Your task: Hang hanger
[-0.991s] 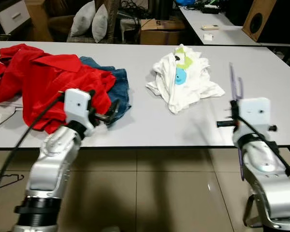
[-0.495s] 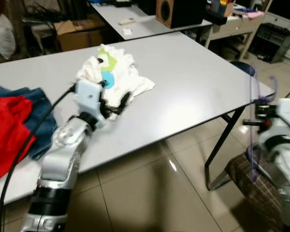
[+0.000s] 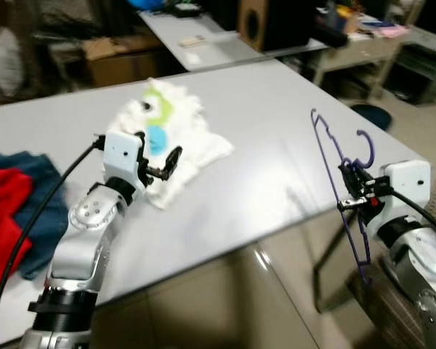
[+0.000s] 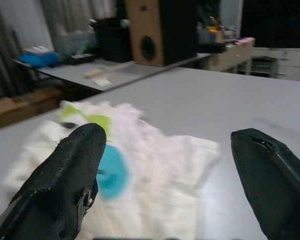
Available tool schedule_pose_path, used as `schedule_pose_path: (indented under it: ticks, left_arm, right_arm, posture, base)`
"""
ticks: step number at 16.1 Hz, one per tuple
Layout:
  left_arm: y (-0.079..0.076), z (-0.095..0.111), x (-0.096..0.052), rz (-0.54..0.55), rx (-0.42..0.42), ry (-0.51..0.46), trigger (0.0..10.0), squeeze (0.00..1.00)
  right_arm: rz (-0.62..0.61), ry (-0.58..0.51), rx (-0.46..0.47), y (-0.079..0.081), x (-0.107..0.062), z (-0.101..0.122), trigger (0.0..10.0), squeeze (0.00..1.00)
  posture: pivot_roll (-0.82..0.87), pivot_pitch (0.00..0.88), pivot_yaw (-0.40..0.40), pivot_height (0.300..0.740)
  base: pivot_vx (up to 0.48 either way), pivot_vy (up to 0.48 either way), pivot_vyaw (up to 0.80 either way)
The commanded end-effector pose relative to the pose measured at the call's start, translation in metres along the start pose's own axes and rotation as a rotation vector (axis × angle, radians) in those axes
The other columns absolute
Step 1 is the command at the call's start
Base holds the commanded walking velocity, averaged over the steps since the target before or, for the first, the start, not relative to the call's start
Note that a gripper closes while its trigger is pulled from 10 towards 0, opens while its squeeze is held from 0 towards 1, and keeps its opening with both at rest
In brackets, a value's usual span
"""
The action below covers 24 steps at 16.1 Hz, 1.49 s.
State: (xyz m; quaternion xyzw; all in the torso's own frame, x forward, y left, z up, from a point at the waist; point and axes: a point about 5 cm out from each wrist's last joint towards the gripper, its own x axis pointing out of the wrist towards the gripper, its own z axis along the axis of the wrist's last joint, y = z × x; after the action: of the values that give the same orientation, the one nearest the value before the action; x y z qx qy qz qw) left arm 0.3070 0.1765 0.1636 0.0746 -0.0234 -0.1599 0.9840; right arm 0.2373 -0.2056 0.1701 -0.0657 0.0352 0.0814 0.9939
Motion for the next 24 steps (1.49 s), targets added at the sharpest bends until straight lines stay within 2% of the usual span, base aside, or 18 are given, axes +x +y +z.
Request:
schedule_pose_path:
  ticks: [1, 5, 7, 9, 11, 12, 14, 16, 18, 19, 20, 22, 24]
  left_arm:
    - [0.01, -0.005, 0.001, 0.038, 0.027, 0.03, 10.0, 0.0]
    - [0.022, -0.015, 0.014, 0.103, 0.051, 0.078, 10.0, 0.0]
    - [0.037, -0.023, 0.03, 0.171, 0.074, 0.138, 10.0, 0.0]
    - [0.048, -0.026, 0.046, 0.233, 0.046, 0.167, 10.0, 0.0]
    - [0.049, -0.027, 0.055, 0.23, 0.037, 0.193, 10.0, 0.0]
    - [0.042, -0.029, 0.066, 0.22, 0.024, 0.223, 10.0, 0.0]
    - [0.031, -0.039, 0.07, 0.188, 0.067, 0.282, 10.0, 0.0]
    - [0.023, -0.047, 0.071, 0.173, 0.056, 0.317, 10.0, 0.0]
    - [-0.009, -0.074, 0.067, 0.039, 0.051, 0.446, 10.0, 0.0]
    - [-0.014, -0.08, 0.065, 0.017, 0.049, 0.478, 10.0, 0.0]
    - [-0.024, -0.093, 0.058, -0.033, 0.017, 0.542, 10.0, 0.0]
    - [-0.041, -0.101, 0.054, -0.159, -0.072, 0.572, 10.0, 0.0]
    - [-0.074, -0.098, 0.054, -0.457, -0.214, 0.529, 10.0, 0.0]
  right_arm:
    - [0.019, -0.021, 0.003, 0.005, -0.001, 0.005, 10.0, 0.0]
    - [0.023, -0.023, 0.027, 0.006, 0.001, 0.003, 10.0, 0.0]
    - [0.032, -0.028, 0.024, 0.009, 0.005, 0.004, 10.0, 0.0]
    - [0.026, -0.035, 0.027, 0.008, 0.002, 0.006, 10.0, 0.0]
    - [0.006, -0.035, 0.028, 0.006, 0.0, 0.006, 10.0, 0.0]
    - [-0.009, -0.034, 0.03, 0.003, -0.003, 0.006, 10.0, 0.0]
    - [-0.018, -0.036, 0.03, 0.003, -0.004, 0.008, 10.0, 0.0]
    - [-0.021, -0.037, 0.03, 0.003, -0.005, 0.009, 10.0, 0.0]
    - [-0.02, -0.036, 0.022, 0.005, -0.009, 0.011, 10.0, 0.0]
    - [-0.02, -0.037, 0.021, 0.005, -0.009, 0.011, 10.0, 0.0]
    - [-0.02, -0.041, 0.017, 0.004, -0.009, 0.013, 10.0, 0.0]
    - [-0.022, -0.047, 0.013, 0.002, -0.008, 0.016, 10.0, 0.0]
    - [-0.026, -0.063, 0.014, -0.002, -0.007, 0.019, 10.0, 0.0]
  posture:
    - [-0.06, 0.0, 0.015, 0.74]
    - [-0.03, 0.0, -0.001, 0.74]
    - [-0.04, 0.0, 0.002, 0.74]
    - [-0.06, 0.0, 0.014, 0.74]
    - [-0.07, 0.0, 0.021, 0.74]
    - [-0.09, 0.0, 0.03, 0.74]
    - [-0.11, 0.0, 0.04, 0.74]
    - [-0.12, 0.0, 0.043, 0.74]
    - [-0.14, 0.0, 0.045, 0.74]
    - [-0.15, 0.0, 0.047, 0.74]
    - [-0.16, 0.0, 0.049, 0.74]
    - [-0.16, 0.0, 0.048, 0.74]
    - [-0.15, 0.0, 0.038, 0.74]
  base:
    - [0.311, 0.0, 0.0]
    - [0.212, 0.0, 0.0]
    - [0.0, 0.0, 0.0]
    - [0.0, 0.0, 0.0]
    - [0.0, 0.0, 0.0]
    - [0.0, 0.0, 0.0]
    - [0.0, 0.0, 0.0]
    - [0.0, 0.0, 0.0]
    - [0.0, 0.0, 0.0]
    - [0.0, 0.0, 0.0]
    - [0.0, 0.0, 0.0]
    - [0.0, 0.0, 0.0]
    - [0.0, 0.0, 0.0]
